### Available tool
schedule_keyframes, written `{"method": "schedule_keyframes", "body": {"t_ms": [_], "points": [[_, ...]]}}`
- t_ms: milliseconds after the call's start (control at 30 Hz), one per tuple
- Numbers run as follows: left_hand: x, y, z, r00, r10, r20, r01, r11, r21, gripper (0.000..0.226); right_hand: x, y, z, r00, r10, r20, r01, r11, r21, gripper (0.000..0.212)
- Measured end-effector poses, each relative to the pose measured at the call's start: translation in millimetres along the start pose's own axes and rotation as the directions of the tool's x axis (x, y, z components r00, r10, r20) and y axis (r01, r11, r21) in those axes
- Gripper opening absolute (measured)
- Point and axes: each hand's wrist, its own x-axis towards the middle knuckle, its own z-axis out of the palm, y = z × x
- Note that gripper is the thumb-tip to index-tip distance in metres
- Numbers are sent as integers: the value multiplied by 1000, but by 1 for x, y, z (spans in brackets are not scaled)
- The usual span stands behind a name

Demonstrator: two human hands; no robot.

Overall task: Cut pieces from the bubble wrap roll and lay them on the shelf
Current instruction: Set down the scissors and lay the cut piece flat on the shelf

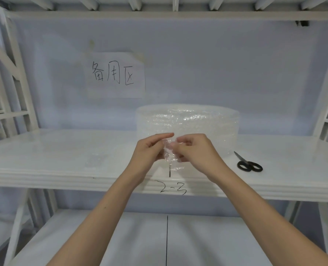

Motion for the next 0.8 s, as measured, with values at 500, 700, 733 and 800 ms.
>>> {"method": "schedule_keyframes", "body": {"t_ms": [500, 700, 733, 800], "points": [[5, 0, -5, 997, -43, 72, 38, 997, 65, 30, 2, 9, 7, 996, 70, 49, -80, 970, 229, 29], [5, 3, -19, 988, -90, 128, 81, 994, 77, 34, 7, 8, 16, 998, 42, 36, -47, 988, 144, 13], [5, 4, -23, 987, -101, 125, 93, 993, 72, 33, 8, 7, 20, 999, 26, 24, -29, 993, 115, 12], [3, 5, -34, 984, -131, 123, 123, 990, 69, 31, 10, 5, 28, 1000, -12, -2, 12, 996, 88, 11]]}}
